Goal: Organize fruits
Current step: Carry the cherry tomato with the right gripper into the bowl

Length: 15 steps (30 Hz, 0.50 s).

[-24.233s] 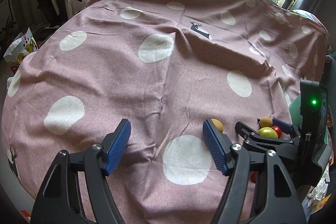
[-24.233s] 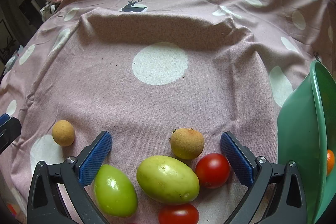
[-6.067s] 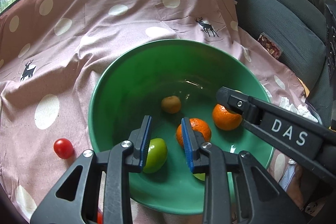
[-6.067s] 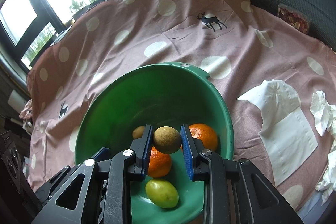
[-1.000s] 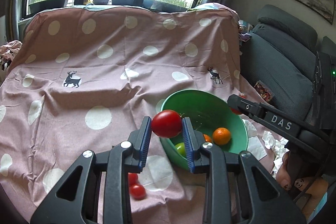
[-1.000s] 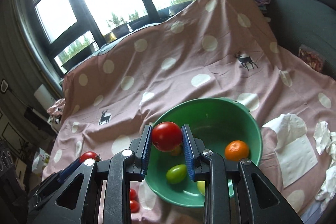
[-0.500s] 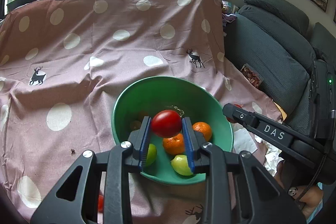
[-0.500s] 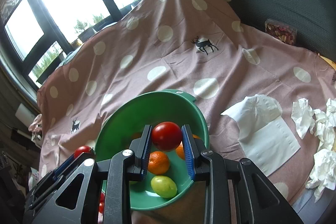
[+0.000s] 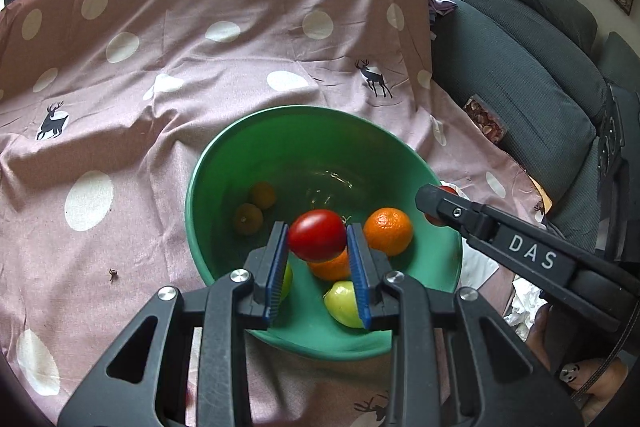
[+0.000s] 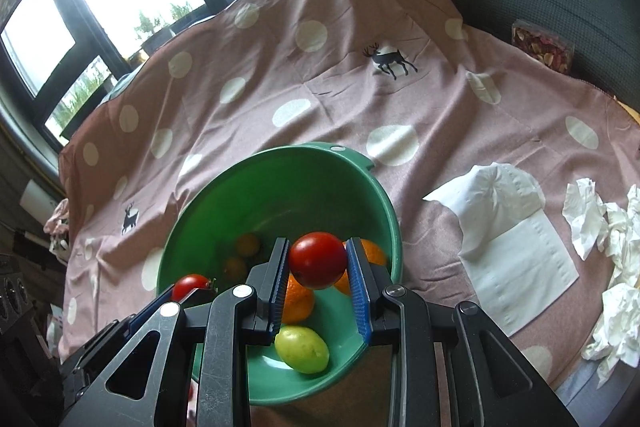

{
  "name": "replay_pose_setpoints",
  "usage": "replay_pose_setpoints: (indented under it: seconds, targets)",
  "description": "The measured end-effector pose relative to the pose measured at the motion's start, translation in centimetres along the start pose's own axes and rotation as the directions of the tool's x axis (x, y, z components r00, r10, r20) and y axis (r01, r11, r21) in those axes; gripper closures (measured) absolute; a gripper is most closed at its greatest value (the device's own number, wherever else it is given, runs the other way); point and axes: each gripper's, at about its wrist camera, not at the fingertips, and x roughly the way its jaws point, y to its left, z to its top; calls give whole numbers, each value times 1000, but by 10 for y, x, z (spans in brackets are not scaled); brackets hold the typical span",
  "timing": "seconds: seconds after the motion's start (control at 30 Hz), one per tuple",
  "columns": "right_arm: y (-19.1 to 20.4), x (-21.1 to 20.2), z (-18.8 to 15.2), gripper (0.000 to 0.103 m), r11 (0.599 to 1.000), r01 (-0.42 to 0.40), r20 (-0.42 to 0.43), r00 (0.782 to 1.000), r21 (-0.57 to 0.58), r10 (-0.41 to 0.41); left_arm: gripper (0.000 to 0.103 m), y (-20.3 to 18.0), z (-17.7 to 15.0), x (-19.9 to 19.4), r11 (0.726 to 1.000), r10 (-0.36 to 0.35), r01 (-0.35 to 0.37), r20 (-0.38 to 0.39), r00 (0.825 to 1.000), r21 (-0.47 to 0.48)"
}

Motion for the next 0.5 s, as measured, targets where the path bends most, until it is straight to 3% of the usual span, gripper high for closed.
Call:
replay_pose_setpoints:
  seconds: [0.5]
  targets:
    - [6,5,-1,73,999,28,-20,999,-24,-28,76,3,0,5,1000,2,-2,-17,1000,-8]
